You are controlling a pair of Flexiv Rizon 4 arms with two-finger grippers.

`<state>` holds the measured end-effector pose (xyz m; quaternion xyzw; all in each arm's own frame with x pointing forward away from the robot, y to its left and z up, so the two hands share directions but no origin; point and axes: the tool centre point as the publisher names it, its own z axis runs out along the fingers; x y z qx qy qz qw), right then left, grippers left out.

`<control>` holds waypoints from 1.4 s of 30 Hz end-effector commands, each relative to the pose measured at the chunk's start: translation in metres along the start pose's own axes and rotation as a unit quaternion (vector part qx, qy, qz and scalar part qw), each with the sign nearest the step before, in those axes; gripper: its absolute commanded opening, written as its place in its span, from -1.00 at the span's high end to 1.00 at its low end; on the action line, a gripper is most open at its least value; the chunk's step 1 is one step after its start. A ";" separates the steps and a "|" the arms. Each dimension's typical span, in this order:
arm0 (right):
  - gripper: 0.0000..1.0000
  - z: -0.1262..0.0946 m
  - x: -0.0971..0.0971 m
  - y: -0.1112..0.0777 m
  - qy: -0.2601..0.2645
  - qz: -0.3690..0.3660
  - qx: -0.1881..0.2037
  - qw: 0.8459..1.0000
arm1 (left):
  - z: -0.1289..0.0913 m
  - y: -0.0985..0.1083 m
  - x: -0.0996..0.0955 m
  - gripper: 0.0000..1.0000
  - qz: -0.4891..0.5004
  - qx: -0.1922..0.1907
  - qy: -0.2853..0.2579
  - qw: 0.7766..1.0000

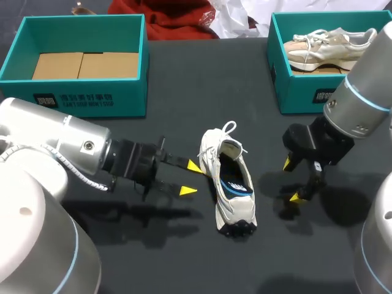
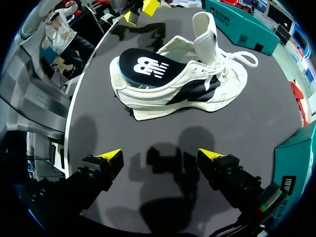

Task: Take the shoe out of the shoebox, open the shoe tongue, remove and reinsert the insole, then place the shoe into the shoebox

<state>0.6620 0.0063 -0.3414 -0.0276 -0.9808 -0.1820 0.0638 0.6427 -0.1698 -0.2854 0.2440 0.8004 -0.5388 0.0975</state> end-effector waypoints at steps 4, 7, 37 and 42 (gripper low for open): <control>-1.00 0.000 0.002 -0.001 -0.001 0.000 0.000 1.000 | -0.028 0.000 -0.007 0.20 0.002 -0.004 0.046 0.999; -1.00 0.000 0.002 -0.001 -0.001 0.000 0.000 1.000 | -0.036 0.000 -0.010 0.20 0.009 -0.010 0.068 0.998; -1.00 -0.028 0.004 -0.046 -0.028 0.075 0.016 0.997 | -0.067 -0.001 -0.044 1.00 0.086 -0.084 0.284 0.951; -1.00 -0.028 0.004 -0.046 -0.028 0.075 0.016 0.997 | -0.059 -0.015 -0.050 1.00 0.138 -0.107 0.321 0.931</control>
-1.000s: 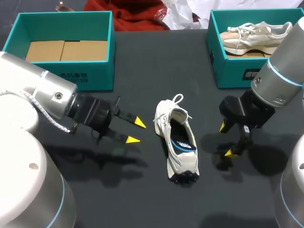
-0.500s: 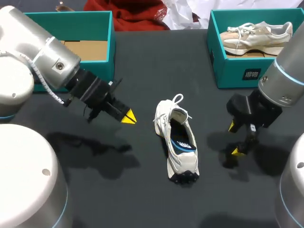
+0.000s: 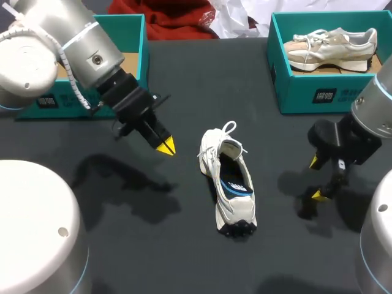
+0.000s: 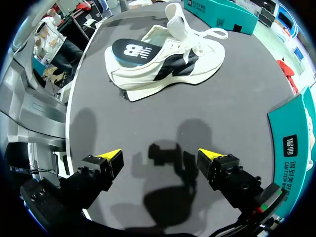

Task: Take the shoe out of the shoebox, open the shoe tongue, remove and reinsert the insole, then place the shoe into the shoebox

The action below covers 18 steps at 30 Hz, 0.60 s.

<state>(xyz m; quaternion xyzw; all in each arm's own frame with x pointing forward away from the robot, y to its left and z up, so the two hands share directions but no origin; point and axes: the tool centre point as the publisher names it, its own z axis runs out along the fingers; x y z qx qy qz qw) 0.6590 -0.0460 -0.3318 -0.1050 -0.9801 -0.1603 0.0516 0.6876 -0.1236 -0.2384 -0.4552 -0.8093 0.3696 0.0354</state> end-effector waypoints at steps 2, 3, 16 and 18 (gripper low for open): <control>-1.00 0.000 0.002 -0.001 -0.002 0.000 0.000 1.000 | 0.002 -0.016 -0.015 1.00 0.046 -0.034 0.089 0.994; -1.00 0.000 0.002 -0.001 -0.002 0.000 0.000 1.000 | 0.003 -0.017 -0.017 1.00 0.049 -0.038 0.094 0.994; -1.00 0.000 0.002 -0.001 -0.002 0.000 0.000 1.000 | 0.020 -0.022 -0.037 1.00 0.076 -0.083 0.179 0.977; -1.00 0.000 0.002 -0.001 -0.002 0.000 0.000 1.000 | 0.031 -0.024 -0.041 1.00 0.094 -0.090 0.187 0.974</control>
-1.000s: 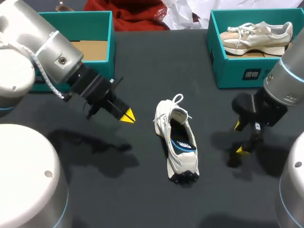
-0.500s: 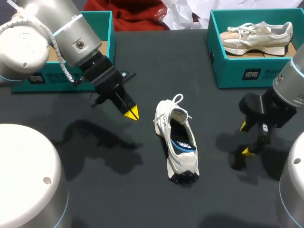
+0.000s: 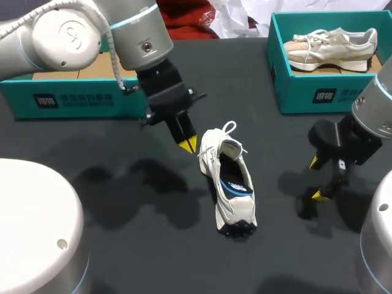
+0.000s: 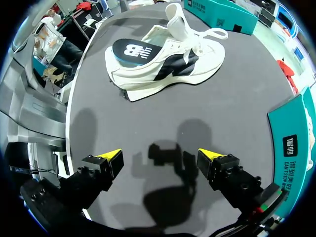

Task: Take the shoe out of the shoebox, open the shoe tongue, remove and reinsert the insole, then place the shoe into the shoebox

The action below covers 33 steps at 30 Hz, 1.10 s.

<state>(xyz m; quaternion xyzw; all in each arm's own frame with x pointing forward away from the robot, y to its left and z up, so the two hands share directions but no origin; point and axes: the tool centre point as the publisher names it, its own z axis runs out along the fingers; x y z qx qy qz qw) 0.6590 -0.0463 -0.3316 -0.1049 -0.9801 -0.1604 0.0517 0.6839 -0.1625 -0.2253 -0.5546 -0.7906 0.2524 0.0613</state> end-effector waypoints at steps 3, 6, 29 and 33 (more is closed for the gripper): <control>-1.00 0.000 0.002 0.000 -0.002 0.000 0.000 1.000 | 0.025 -0.004 -0.022 1.00 0.040 -0.007 0.090 0.995; -1.00 0.000 0.002 0.000 -0.002 0.000 0.000 1.000 | 0.035 -0.009 -0.032 1.00 0.056 -0.001 0.103 0.993; -1.00 0.000 0.002 0.000 -0.002 0.000 0.000 1.000 | 0.069 -0.039 -0.047 1.00 0.104 -0.067 0.132 0.983; -1.00 0.000 0.002 0.000 -0.002 0.000 0.000 1.000 | 0.083 -0.048 -0.051 1.00 0.120 -0.077 0.141 0.980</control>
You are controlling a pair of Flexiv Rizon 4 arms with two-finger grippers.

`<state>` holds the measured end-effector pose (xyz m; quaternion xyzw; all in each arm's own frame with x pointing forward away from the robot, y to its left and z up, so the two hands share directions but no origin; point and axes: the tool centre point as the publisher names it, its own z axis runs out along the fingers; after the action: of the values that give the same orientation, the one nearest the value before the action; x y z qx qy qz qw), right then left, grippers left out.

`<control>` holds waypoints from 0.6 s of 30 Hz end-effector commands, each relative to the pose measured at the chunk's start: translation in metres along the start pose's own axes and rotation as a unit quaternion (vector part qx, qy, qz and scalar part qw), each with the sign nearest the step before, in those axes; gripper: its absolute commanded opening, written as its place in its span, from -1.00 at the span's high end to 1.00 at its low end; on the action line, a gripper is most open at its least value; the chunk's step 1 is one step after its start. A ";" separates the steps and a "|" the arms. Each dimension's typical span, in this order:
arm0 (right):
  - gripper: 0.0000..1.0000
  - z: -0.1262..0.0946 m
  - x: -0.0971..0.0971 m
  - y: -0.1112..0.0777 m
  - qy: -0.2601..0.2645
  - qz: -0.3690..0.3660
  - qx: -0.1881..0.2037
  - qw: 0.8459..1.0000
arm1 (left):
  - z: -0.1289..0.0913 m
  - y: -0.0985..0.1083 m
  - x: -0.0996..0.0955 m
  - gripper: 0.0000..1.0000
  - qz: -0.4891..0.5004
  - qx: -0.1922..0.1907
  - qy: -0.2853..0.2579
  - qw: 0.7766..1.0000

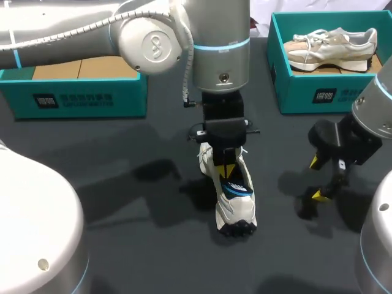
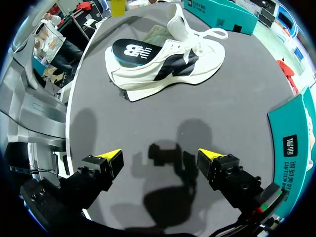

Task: Take the shoe out of the shoebox, open the shoe tongue, remove and reinsert the insole, then place the shoe into the shoebox

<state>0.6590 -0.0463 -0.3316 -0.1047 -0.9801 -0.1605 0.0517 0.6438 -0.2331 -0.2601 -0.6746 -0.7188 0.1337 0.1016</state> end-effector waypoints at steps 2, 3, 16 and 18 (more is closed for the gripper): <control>-1.00 0.000 0.002 0.000 -0.002 0.000 0.000 1.000 | 0.012 -0.012 -0.017 1.00 0.008 -0.010 0.008 1.000; -1.00 0.000 0.002 0.000 -0.002 0.000 0.000 1.000 | 0.015 -0.013 -0.019 1.00 0.010 -0.013 0.009 1.000; -1.00 0.000 0.002 0.000 -0.002 0.000 0.000 1.000 | 0.044 -0.009 -0.024 1.00 0.009 -0.021 0.025 0.999; -1.00 0.000 0.002 0.000 -0.002 0.000 0.000 1.000 | 0.048 -0.007 -0.023 1.00 0.008 -0.022 0.026 0.999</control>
<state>0.6590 -0.0463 -0.3316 -0.1048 -0.9801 -0.1606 0.0517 0.6233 -0.2548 -0.2945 -0.6857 -0.7136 0.1009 0.1026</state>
